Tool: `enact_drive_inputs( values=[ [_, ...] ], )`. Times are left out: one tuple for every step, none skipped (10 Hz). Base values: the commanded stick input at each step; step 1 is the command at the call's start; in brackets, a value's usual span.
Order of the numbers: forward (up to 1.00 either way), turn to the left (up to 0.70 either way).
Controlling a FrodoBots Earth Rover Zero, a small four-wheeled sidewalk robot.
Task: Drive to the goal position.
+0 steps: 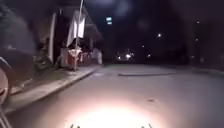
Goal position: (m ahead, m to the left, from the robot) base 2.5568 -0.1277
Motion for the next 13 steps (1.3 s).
enact_drive_inputs(
  values=[
    [0.50, 0.00],
    [0.50, 0.00],
    [0.50, 0.00],
    [0.50, 0.00],
    [0.50, 0.00],
    [0.50, 0.00],
    [0.50, 0.00],
    [0.50, 0.00],
    [0.50, 0.00],
    [0.50, 0.00],
    [0.50, 0.00],
    [0.50, 0.00],
    [0.50, 0.00]
  ],
)
